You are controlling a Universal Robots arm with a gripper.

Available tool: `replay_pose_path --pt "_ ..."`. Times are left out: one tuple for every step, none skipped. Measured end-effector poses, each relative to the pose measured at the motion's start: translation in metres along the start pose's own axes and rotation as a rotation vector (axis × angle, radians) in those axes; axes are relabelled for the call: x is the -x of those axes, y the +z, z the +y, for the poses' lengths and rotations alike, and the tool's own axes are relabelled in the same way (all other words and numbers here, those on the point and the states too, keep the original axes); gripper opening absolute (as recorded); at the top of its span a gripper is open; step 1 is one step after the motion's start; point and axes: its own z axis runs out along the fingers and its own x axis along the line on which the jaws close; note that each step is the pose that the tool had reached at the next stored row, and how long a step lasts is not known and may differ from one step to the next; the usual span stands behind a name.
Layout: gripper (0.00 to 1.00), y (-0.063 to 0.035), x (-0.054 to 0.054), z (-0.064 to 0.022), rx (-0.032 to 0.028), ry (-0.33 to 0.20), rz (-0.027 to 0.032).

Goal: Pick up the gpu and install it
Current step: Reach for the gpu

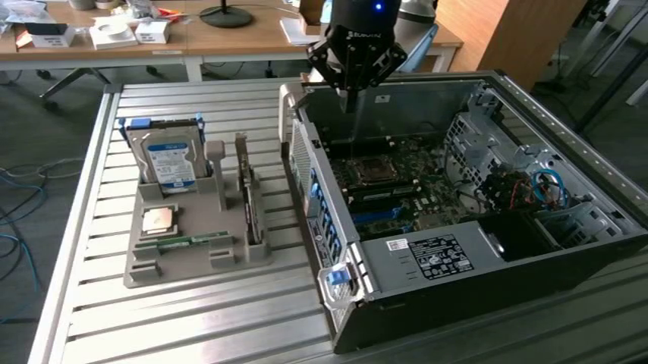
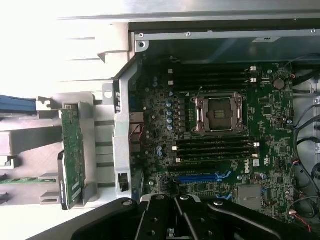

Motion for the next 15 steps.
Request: replay_pose_path --pt "0.11 0.0001 -0.0007 -0.0001 0.0000 0.000 0.0000" --pt "0.11 0.0002 -0.0015 -0.0001 0.0000 0.000 0.0000" --pt "0.11 0.0003 -0.0021 -0.0001 0.0000 0.000 0.0000" --pt "0.11 0.0004 -0.0028 -0.0002 0.0000 0.000 0.0000" --pt "0.11 0.0004 -0.0034 -0.0002 0.0000 0.000 0.0000" --pt "0.11 0.0005 -0.0040 -0.0003 0.0000 0.000 0.0000" --pt "0.11 0.0005 -0.0045 -0.0003 0.0000 0.000 0.0000" --pt "0.11 0.0006 -0.0050 -0.0004 0.0000 0.000 0.0000" --pt "0.11 0.0006 -0.0055 -0.0004 0.0000 0.000 0.0000" --pt "0.11 0.0007 -0.0060 -0.0005 0.0000 0.000 0.0000" --pt "0.11 0.0007 -0.0068 -0.0005 0.0001 0.000 0.0000" --pt "0.11 0.0007 -0.0076 -0.0006 0.0000 0.000 0.0000" --pt "0.11 0.0008 -0.0083 -0.0006 0.0000 0.000 0.0000" --pt "0.11 0.0008 -0.0090 -0.0007 0.0000 0.000 0.0000" --pt "0.11 0.0008 -0.0098 -0.0008 0.0000 0.000 0.0000"
